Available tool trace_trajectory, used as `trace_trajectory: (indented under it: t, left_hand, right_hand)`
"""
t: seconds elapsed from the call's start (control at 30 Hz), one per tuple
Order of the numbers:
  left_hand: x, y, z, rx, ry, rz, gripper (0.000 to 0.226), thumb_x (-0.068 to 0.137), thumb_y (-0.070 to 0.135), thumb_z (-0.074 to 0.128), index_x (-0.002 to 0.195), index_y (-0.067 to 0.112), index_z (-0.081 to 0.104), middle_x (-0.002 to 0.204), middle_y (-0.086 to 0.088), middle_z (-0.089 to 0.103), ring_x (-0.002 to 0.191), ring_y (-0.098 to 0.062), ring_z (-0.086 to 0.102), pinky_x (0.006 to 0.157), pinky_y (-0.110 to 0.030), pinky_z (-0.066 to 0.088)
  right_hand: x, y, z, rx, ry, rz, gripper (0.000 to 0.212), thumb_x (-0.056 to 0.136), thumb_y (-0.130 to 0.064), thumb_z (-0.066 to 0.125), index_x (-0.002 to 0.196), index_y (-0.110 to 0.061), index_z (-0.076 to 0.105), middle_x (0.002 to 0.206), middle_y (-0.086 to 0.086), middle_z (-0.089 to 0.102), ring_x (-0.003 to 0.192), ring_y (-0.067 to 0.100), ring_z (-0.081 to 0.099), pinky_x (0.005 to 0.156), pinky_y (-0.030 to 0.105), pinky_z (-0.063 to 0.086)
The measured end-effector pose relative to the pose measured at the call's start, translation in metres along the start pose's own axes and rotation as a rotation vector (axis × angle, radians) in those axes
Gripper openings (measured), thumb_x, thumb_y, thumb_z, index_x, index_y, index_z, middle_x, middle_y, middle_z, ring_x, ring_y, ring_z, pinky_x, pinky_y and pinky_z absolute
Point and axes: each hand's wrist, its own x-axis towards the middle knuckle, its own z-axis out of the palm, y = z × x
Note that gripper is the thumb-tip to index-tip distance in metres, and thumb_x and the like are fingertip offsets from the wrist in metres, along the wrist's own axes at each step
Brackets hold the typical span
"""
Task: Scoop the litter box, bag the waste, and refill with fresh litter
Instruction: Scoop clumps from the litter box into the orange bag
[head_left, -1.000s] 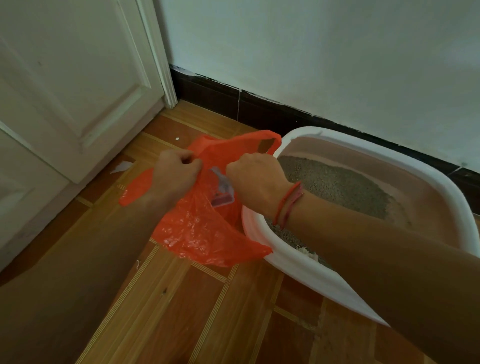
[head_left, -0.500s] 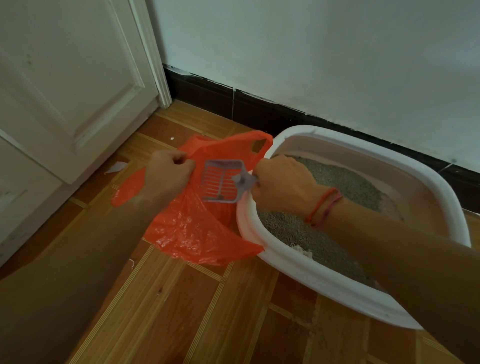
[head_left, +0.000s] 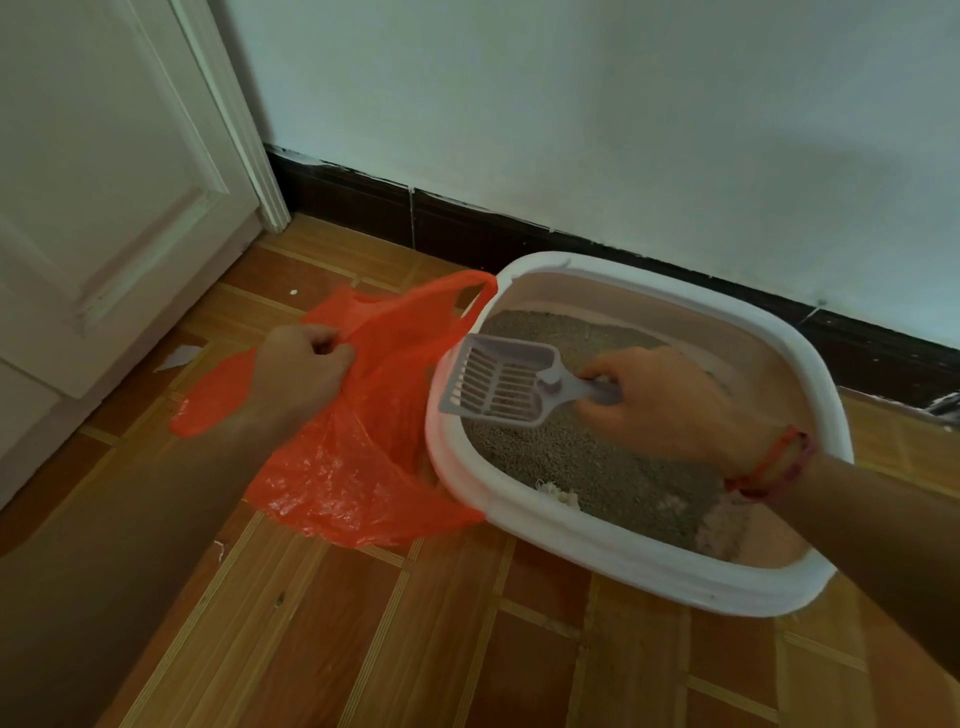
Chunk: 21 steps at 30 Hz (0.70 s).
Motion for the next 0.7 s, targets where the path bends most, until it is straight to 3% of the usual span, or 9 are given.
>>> trace_trajectory:
  t: [0.1, 0.23, 0.33, 0.43, 0.7]
  left_hand:
    - [0.002, -0.002, 0.002, 0.069, 0.011, 0.047, 0.019, 0.089, 0.009, 0.059, 0.079, -0.002, 0.070, 0.074, -0.023, 0.068, 0.060, -0.037, 0.062, 0.057, -0.040, 0.053]
    - [0.004, -0.004, 0.005, 0.119, 0.026, 0.083, 0.021, 0.089, 0.011, 0.059, 0.078, -0.004, 0.069, 0.073, -0.023, 0.068, 0.069, -0.042, 0.064, 0.062, -0.046, 0.054]
    - [0.003, -0.005, 0.006, 0.121, -0.004, 0.066, 0.020, 0.091, 0.013, 0.059, 0.082, -0.002, 0.070, 0.076, -0.022, 0.069, 0.071, -0.042, 0.066, 0.066, -0.050, 0.057]
    - [0.003, -0.005, 0.007, 0.109, -0.001, 0.057, 0.021, 0.091, 0.012, 0.060, 0.081, -0.004, 0.069, 0.078, -0.025, 0.068, 0.074, -0.044, 0.065, 0.066, -0.050, 0.056]
    - [0.001, -0.006, 0.010, 0.102, -0.032, 0.057, 0.021, 0.092, 0.014, 0.060, 0.079, 0.001, 0.070, 0.075, -0.021, 0.068, 0.071, -0.044, 0.066, 0.064, -0.048, 0.056]
  right_hand:
    - [-0.010, 0.017, -0.001, -0.098, -0.032, 0.046, 0.020, 0.096, -0.037, 0.051, 0.104, -0.028, 0.066, 0.067, -0.009, 0.060, 0.050, 0.005, 0.050, 0.045, 0.018, 0.034]
    - [-0.017, 0.044, 0.004, -0.152, -0.058, 0.072, 0.022, 0.096, -0.034, 0.052, 0.109, -0.026, 0.067, 0.076, -0.006, 0.065, 0.062, 0.009, 0.059, 0.059, 0.027, 0.052]
    - [-0.022, 0.064, 0.004, -0.249, -0.109, 0.080, 0.022, 0.095, -0.035, 0.051, 0.111, -0.031, 0.066, 0.082, -0.008, 0.067, 0.070, 0.009, 0.063, 0.070, 0.032, 0.058]
    - [-0.024, 0.083, 0.007, -0.356, -0.178, 0.103, 0.018, 0.094, -0.037, 0.053, 0.103, -0.032, 0.068, 0.081, -0.010, 0.066, 0.072, 0.007, 0.063, 0.071, 0.029, 0.058]
    - [-0.032, 0.098, 0.018, -0.519, -0.366, 0.215, 0.026, 0.089, -0.041, 0.063, 0.108, -0.024, 0.064, 0.080, -0.009, 0.058, 0.076, 0.009, 0.059, 0.072, 0.022, 0.054]
